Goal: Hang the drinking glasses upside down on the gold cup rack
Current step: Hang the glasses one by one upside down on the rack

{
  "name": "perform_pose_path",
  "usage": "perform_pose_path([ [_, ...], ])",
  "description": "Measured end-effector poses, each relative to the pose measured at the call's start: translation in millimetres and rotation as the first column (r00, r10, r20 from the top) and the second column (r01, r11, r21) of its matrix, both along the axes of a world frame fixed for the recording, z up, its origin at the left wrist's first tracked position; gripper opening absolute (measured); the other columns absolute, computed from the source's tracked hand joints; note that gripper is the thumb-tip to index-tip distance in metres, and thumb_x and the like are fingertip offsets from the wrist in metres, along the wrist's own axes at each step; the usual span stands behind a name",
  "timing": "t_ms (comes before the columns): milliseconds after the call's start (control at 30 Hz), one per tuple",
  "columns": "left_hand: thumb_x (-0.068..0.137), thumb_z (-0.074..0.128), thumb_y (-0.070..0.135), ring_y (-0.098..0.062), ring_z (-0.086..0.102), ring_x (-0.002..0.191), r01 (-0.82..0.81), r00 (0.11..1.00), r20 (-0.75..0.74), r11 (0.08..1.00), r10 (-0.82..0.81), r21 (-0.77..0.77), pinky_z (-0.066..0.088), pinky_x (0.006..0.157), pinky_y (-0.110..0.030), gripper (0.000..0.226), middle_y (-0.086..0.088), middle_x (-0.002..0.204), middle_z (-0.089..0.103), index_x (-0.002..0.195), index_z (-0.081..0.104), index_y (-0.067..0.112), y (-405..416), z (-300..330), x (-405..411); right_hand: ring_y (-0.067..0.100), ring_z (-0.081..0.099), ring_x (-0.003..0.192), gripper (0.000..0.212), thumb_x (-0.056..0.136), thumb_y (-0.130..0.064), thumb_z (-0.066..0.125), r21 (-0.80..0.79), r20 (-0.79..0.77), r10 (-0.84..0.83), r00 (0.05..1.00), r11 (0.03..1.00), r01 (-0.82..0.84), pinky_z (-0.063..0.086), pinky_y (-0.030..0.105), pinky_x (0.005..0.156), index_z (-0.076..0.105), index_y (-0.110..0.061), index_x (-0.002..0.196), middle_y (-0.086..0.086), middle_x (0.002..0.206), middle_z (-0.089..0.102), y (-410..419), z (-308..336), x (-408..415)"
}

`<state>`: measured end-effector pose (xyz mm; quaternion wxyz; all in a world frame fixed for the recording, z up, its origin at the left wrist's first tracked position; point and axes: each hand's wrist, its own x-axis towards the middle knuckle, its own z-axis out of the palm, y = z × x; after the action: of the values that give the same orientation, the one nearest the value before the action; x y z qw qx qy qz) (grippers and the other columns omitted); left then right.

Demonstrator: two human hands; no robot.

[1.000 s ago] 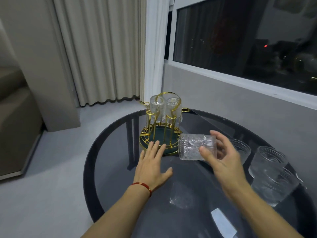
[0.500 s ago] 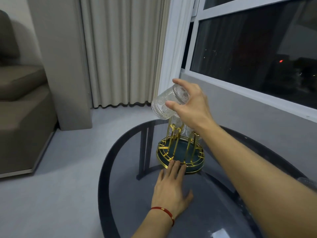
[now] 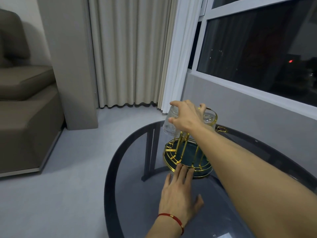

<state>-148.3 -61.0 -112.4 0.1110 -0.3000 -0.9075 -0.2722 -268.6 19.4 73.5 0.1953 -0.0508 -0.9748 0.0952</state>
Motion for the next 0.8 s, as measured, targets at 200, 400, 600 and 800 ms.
perform_pose_path([
  [200, 0.09, 0.053, 0.048, -0.015, 0.001, 0.157, -0.006, 1.0, -0.002, 1.0, 0.006, -0.018, 0.016, 0.126, -0.045, 0.078, 0.003, 0.168, 0.021, 0.157, 0.023, 0.024, 0, 1, 1, 0.031, 0.046, 0.139, 0.057, 0.088, -0.044, 0.074, 0.197, 0.09, -0.074, 0.993, 0.979, 0.056, 0.013, 0.062, 0.118, 0.055, -0.042, 0.142, 0.002, 0.132, 0.069, -1, -9, -10],
  [400, 0.089, 0.054, 0.051, -0.015, 0.005, 0.157, -0.012, 1.0, -0.01, 1.0, 0.011, -0.026, 0.018, 0.125, -0.042, 0.076, 0.003, 0.166, 0.025, 0.156, 0.027, 0.025, -1, 3, 0, 0.035, 0.039, 0.143, 0.054, 0.092, -0.043, 0.066, 0.254, 0.145, -0.076, 0.986, 0.966, 0.038, 0.006, 0.069, 0.117, 0.053, -0.042, 0.144, 0.002, 0.132, 0.069, -2, -9, -12],
  [600, 0.087, 0.048, 0.051, -0.018, 0.011, 0.156, -0.014, 0.999, -0.039, 0.999, 0.012, -0.049, 0.022, 0.123, -0.04, 0.076, 0.001, 0.163, 0.032, 0.155, 0.031, 0.022, -2, 4, 0, 0.034, 0.007, 0.163, 0.074, 0.102, -0.063, 0.032, 0.421, 0.197, 0.035, 0.98, 0.899, -0.117, -0.021, 0.081, 0.112, 0.015, -0.033, 0.167, 0.01, 0.174, 0.026, 12, -18, 21],
  [800, 0.09, 0.046, 0.052, -0.015, 0.0, 0.157, -0.042, 0.999, 0.008, 0.991, 0.044, -0.128, 0.014, 0.125, -0.04, 0.081, 0.005, 0.17, 0.014, 0.16, 0.016, 0.025, -1, 3, 5, 0.029, -0.016, 0.163, 0.072, 0.106, -0.057, 0.028, 0.358, 0.07, 0.188, 0.98, 0.912, -0.2, -0.025, 0.073, 0.116, 0.001, -0.033, 0.168, 0.003, 0.179, -0.006, 31, -43, 107],
])
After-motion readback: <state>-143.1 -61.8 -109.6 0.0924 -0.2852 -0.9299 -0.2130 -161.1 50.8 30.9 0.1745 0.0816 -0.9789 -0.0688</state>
